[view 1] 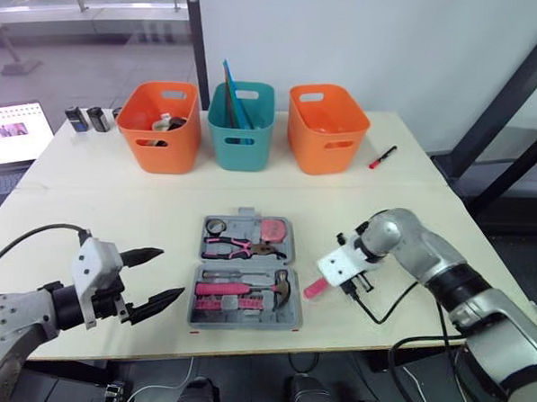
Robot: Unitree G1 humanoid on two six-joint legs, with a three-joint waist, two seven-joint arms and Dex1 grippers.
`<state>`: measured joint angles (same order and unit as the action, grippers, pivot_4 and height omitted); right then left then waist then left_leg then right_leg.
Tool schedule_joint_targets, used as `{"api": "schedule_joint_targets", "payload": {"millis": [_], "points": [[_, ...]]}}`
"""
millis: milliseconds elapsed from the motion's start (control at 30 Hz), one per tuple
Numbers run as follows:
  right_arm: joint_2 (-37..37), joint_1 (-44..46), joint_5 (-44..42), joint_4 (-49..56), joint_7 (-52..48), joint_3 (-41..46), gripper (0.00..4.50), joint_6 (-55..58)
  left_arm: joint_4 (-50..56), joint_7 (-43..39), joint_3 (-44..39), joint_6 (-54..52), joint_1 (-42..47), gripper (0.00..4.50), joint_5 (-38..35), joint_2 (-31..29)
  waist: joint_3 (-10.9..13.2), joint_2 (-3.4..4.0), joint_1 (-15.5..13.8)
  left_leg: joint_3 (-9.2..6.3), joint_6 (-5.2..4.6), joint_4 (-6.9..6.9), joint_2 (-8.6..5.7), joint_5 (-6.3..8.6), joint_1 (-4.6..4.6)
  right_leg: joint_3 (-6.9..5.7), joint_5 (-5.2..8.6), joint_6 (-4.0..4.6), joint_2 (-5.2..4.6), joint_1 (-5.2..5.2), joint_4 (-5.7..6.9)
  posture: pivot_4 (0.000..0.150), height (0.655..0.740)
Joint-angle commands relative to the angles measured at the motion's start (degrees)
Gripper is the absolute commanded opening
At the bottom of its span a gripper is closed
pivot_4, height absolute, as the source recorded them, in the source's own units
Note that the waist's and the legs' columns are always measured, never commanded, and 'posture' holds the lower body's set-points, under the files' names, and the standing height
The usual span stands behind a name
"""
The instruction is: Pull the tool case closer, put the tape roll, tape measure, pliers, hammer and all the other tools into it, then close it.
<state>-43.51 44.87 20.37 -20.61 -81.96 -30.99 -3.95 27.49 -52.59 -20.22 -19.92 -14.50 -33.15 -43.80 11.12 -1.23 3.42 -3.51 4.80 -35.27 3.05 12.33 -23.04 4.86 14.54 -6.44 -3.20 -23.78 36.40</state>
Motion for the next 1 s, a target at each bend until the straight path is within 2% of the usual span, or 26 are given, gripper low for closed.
{"api": "schedule_joint_targets", "payload": {"millis": [33, 100, 200, 267, 500, 667, 733, 767, 867, 933, 1000], "points": [[-1.4, -3.9, -8.2, 13.0, -7.2, 8.3, 0.31, 36.7, -0.2, -0.8, 1.5, 0.1, 2.0, 4.5, -0.1, -0.3, 0.0, 0.0, -0.3, 0.0, 0.0, 0.0, 0.0, 0.0, 0.0, 0.0, 0.0, 0.0, 0.0, -0.01, 0.0, 0.15, 0.74], [-0.5, -5.5, -9.9, 14.8, -4.5, 11.3, 0.31, 51.3, -1.0, -1.1, 2.4, 0.4, 3.0, 4.5, 0.2, -0.2, 0.0, 0.01, -0.2, -0.02, 0.0, 0.0, 0.01, 0.0, -0.01, -0.01, 0.0, 0.0, 0.0, -0.05, 0.01, 0.15, 0.74], [3.6, -5.1, -11.6, 11.4, 4.6, 17.2, 0.31, 69.7, -1.4, -1.8, 3.3, 0.6, 4.2, 4.5, -0.7, 0.5, 0.0, 0.01, 0.2, -0.02, 0.0, -0.01, 0.01, 0.0, 0.01, -0.02, -0.01, 0.01, 0.01, -0.07, 0.03, 0.15, 0.74], [6.2, -5.0, -12.2, 9.5, 10.9, 20.5, 0.31, 74.2, -1.4, -2.3, 3.6, 0.7, 4.5, 4.5, -1.3, 0.7, 0.0, 0.0, 0.4, 0.0, 0.01, -0.01, 0.0, 0.0, -0.04, -0.01, -0.01, 0.02, 0.0, -0.11, 0.03, 0.15, 0.74], [17.1, -5.3, -13.6, 5.6, 32.9, 30.4, 0.31, 75.5, -0.7, -3.8, 3.8, 1.4, 4.2, 4.5, -1.1, 1.3, -0.1, -0.17, 0.9, -0.01, 0.0, 0.02, 0.01, 0.0, -0.3, -0.01, -0.03, -0.02, 0.04, -0.4, 0.02, 0.15, 0.74], [21.1, -5.6, -14.9, 4.3, 40.8, 31.7, 0.31, 71.7, -0.9, -3.6, 4.1, 1.4, 4.5, 4.5, -0.3, 1.3, -0.7, -1.12, 1.6, -0.11, 0.0, -0.02, 0.05, 0.0, -0.12, 0.17, -0.2, 0.04, 0.29, -0.28, -0.01, 0.15, 0.74], [21.2, -6.0, -16.0, 6.0, 41.5, 31.1, 1.37, 70.3, -1.0, -3.6, 4.0, 1.4, 4.3, 4.5, -0.3, 1.3, -0.7, -1.21, 2.1, -0.14, 0.0, -0.02, 0.1, 0.0, -0.03, 0.19, -0.2, 0.06, 0.34, -0.15, -0.06, 0.15, 0.74], [21.2, -6.1, -16.7, 6.8, 41.6, 31.0, 1.7, 69.7, -1.1, -3.6, 3.9, 1.4, 4.3, 4.5, -0.3, 1.2, -0.7, -1.07, 2.2, -0.12, 0.01, -0.02, 0.09, 0.0, -0.04, 0.23, -0.2, 0.06, 0.34, -0.16, -0.07, 0.15, 0.74], [15.9, -8.8, -17.1, 12.4, 37.4, 25.4, 3.25, 62.3, -1.5, -3.8, 3.5, 1.7, 4.1, 4.5, 0.0, 1.1, -0.5, -0.74, 2.0, -0.07, 0.0, 0.08, 0.08, 0.0, -0.21, 0.34, -0.17, 0.0, 0.37, -0.39, -0.06, 0.15, 0.74], [13.3, -9.3, -18.9, 15.2, 36.1, 26.5, 4.25, 59.6, -2.2, -4.0, 3.3, 1.8, 4.3, 4.5, 0.2, 0.9, -0.4, -0.55, 1.7, -0.1, 0.0, 0.14, 0.09, 0.0, -0.37, 0.35, -0.13, -0.09, 0.41, -0.58, -0.03, 0.15, 0.74], [11.9, -10.3, -21.5, 17.5, 35.4, 29.2, 4.25, 56.8, -2.9, -4.3, 3.3, 2.0, 4.6, 4.5, 0.2, 0.8, -0.3, -0.44, 1.4, -0.09, -0.01, 0.15, 0.08, 0.01, -0.39, 0.37, -0.17, -0.24, 0.41, -0.6, -0.03, 0.15, 0.74]]}}
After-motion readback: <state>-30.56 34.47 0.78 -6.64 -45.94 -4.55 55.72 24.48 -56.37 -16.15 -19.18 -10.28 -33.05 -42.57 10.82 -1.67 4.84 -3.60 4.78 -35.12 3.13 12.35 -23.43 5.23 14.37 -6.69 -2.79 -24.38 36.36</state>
